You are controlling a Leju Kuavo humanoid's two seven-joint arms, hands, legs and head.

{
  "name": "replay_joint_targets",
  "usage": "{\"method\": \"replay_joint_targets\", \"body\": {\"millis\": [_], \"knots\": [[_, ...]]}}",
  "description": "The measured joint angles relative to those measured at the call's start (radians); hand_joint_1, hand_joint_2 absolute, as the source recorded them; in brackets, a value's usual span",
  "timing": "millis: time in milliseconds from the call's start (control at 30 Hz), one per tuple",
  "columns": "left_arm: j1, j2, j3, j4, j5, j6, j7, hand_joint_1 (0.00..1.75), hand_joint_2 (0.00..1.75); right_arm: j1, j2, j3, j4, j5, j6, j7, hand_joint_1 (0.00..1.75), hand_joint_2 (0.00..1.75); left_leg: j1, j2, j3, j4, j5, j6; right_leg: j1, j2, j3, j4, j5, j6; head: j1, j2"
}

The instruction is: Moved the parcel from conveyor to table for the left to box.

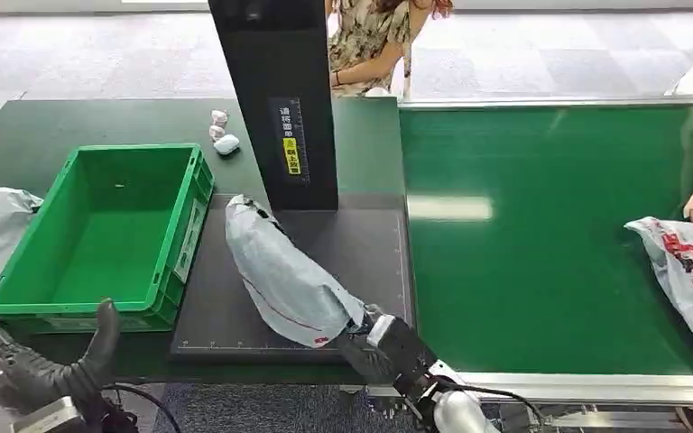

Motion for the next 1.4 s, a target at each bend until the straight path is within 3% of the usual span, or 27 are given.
{"method": "replay_joint_targets", "body": {"millis": [333, 567, 767, 900, 1000, 1100, 1400], "knots": [[-0.005, -0.025, 0.031, -0.035, -0.039, 0.000, 0.075, 0.00, 1.75, -0.058, -0.006, 0.055, 0.098, 0.048, -0.054, 0.077, 0.00, 1.75, 0.000, 0.000, 0.000, 0.000, 0.001, 0.000, 0.000, 0.000, 0.000, 0.000, 0.000, 0.000, 0.000, 0.000], [-0.005, -0.025, 0.031, -0.035, -0.050, 0.000, 0.112, 0.00, 1.75, -0.058, -0.014, 0.046, 0.106, 0.083, -0.184, 0.069, 0.00, 1.75, 0.000, 0.000, 0.000, 0.000, 0.000, 0.000, 0.000, 0.000, 0.000, 0.000, 0.000, 0.000, 0.000, 0.000], [-0.008, -0.012, 0.010, -0.035, -0.058, -0.006, 0.170, 0.00, 1.75, -0.056, -0.018, -0.046, 0.111, 0.085, -0.333, 0.028, 0.00, 1.75, 0.000, 0.000, 0.001, 0.000, 0.000, 0.000, 0.000, 0.000, 0.000, 0.000, 0.000, 0.000, 0.000, 0.000], [-0.012, 0.034, -0.041, -0.023, -0.132, -0.077, 0.317, 0.00, 1.75, -0.019, -0.020, -0.119, 0.082, 0.068, -0.352, 0.002, 0.00, 1.75, 0.000, 0.000, 0.001, 0.001, 0.000, 0.000, 0.000, 0.000, 0.000, 0.000, 0.000, 0.000, 0.000, 0.000], [-0.019, 0.094, -0.113, -0.002, -0.216, -0.344, 0.513, 0.00, 1.75, 0.014, -0.024, -0.164, 0.049, 0.058, -0.354, -0.019, 0.00, 1.75, 0.000, 0.000, 0.001, 0.000, 0.000, 0.000, 0.000, 0.000, 0.000, 0.000, 0.000, 0.000, 0.000, 0.000], [-0.011, 0.159, -0.198, 0.014, -0.245, -0.538, 0.551, 0.00, 1.75, 0.041, -0.024, -0.198, 0.019, 0.058, -0.343, -0.030, 0.00, 1.75, 0.000, 0.002, 0.001, 0.000, 0.000, -0.001, 0.000, 0.002, -0.001, 0.000, 0.000, 0.000, 0.000, 0.000], [-0.004, 0.363, -0.412, 0.019, -0.396, -0.732, 0.574, 0.00, 1.75, 0.063, -0.024, -0.258, -0.050, 0.040, -0.323, -0.039, 0.00, 1.75, 0.000, 0.001, 0.001, 0.000, 0.000, -0.001, 0.000, 0.002, -0.001, 0.000, 0.000, 0.000, 0.000, 0.000]]}}
